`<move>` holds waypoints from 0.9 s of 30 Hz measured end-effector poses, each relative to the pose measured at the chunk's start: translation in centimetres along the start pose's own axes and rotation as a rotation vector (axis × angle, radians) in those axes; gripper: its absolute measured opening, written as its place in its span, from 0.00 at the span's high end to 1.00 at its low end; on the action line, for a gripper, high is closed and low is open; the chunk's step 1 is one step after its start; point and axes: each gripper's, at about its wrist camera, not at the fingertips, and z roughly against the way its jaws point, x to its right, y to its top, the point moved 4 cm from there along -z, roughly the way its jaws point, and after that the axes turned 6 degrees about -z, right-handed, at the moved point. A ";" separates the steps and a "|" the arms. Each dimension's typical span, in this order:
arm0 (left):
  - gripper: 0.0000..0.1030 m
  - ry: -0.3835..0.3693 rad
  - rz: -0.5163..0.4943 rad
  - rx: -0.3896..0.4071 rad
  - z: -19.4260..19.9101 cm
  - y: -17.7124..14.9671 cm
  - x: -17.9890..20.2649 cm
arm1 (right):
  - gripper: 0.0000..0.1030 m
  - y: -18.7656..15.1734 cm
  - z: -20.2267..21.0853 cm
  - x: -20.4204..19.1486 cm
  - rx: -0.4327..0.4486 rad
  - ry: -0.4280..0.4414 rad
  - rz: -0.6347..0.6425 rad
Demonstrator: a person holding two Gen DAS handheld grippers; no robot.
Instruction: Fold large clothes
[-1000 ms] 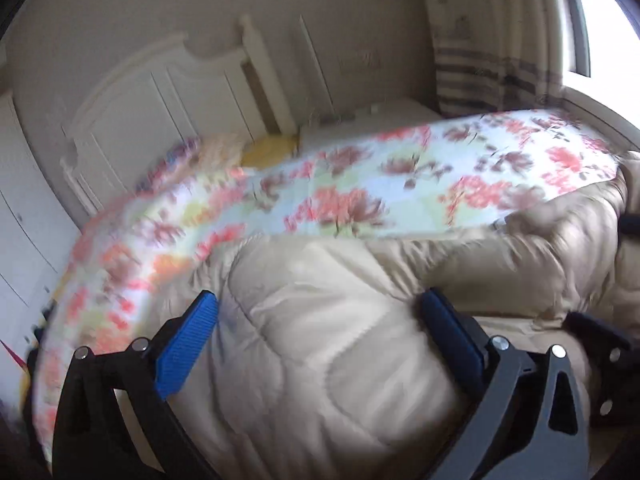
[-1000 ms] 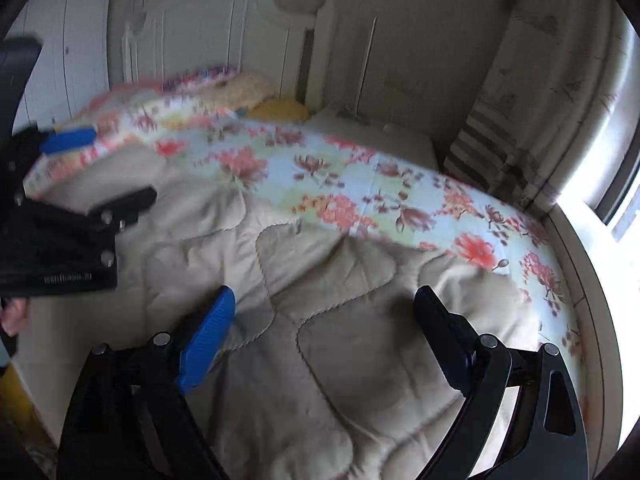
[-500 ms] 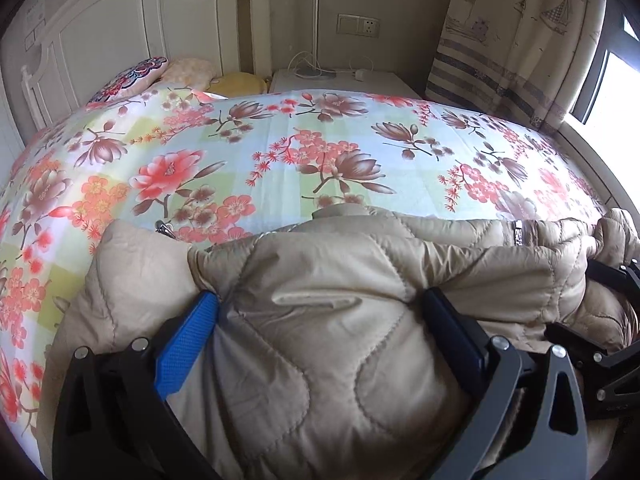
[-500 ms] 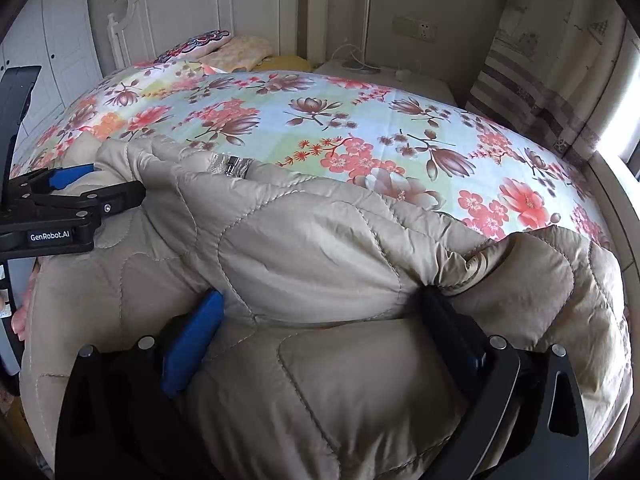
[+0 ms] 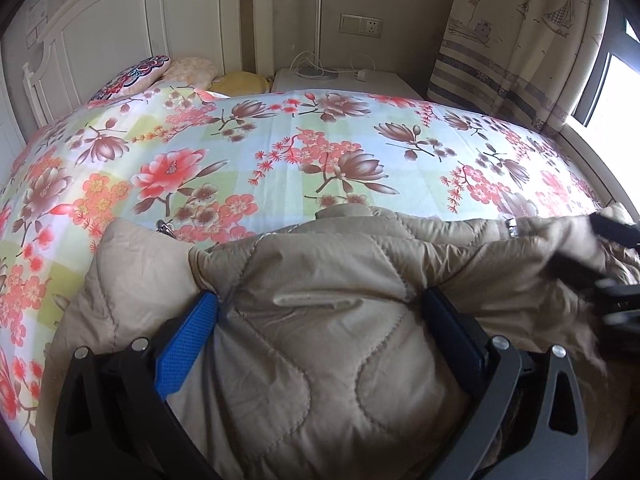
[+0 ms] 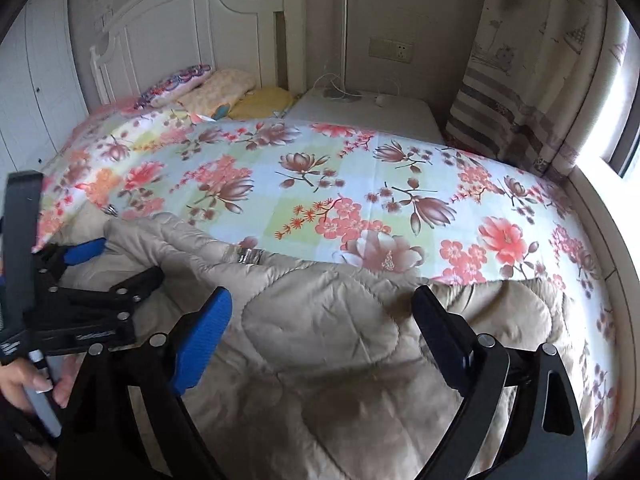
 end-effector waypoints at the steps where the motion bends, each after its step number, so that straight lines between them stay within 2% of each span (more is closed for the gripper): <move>1: 0.02 0.005 0.010 -0.002 0.0 0.0 -0.2 | 0.13 0.0 -1.4 -0.4 -0.023 -0.035 0.024; 3: 0.02 0.005 0.017 -0.014 -0.2 0.1 -0.3 | 0.12 -0.2 -3.9 -0.7 -0.044 -0.073 0.053; 5: 0.02 0.008 0.008 -0.047 -0.2 0.3 -0.2 | 0.12 0.2 -4.7 -0.6 -0.054 -0.069 0.044; 7: 0.02 0.054 -0.020 -0.064 0.5 0.9 -0.2 | 0.11 0.2 -4.8 -0.4 -0.064 -0.054 0.041; 9: 0.02 0.119 -0.037 0.001 2.3 1.9 -1.0 | 0.11 -0.1 -4.8 0.0 -0.055 -0.030 0.024; 11: 0.02 0.193 -0.031 0.040 2.9 2.2 -2.9 | 0.11 -0.2 -4.7 0.1 -0.045 -0.023 0.015; 13: 0.02 0.251 0.010 0.027 1.7 1.3 -5.8 | 0.11 -0.3 -4.6 -0.1 -0.039 -0.033 0.023; 14: 0.02 0.255 0.067 -0.028 0.2 0.2 -7.7 | 0.11 -0.3 -4.5 -0.1 -0.037 -0.038 0.027; 15: 0.02 0.136 0.173 -0.087 -1.0 -0.7 -9.4 | 0.11 -0.3 -4.5 -0.1 -0.036 -0.038 0.026; 16: 0.02 0.059 0.257 -0.090 -1.1 -0.9 -10.7 | 0.11 -0.3 -4.5 -0.2 -0.038 -0.033 0.021; 17: 0.02 0.056 0.279 -0.081 -0.9 -1.0 -11.2 | 0.11 -0.4 -4.5 -0.2 -0.039 -0.027 0.015; 19: 0.02 0.081 0.252 -0.075 -0.6 -0.7 -11.0 | 0.10 -0.4 -4.5 -0.3 -0.037 -0.033 0.021; 22: 0.03 0.236 0.197 0.005 2.1 0.4 -9.9 | 0.10 -0.4 -4.4 -0.2 -0.038 -0.034 0.021; 23: 0.03 0.261 0.185 0.078 4.2 1.1 -8.9 | 0.10 -0.4 -4.4 -0.2 -0.038 -0.034 0.022; 25: 0.02 0.187 0.128 0.187 7.2 2.4 -5.7 | 0.10 -0.4 -4.4 -0.2 -0.039 -0.032 0.021; 27: 0.02 0.133 0.026 0.214 7.7 3.4 -2.4 | 0.10 -0.4 -4.4 -0.2 -0.037 -0.033 0.022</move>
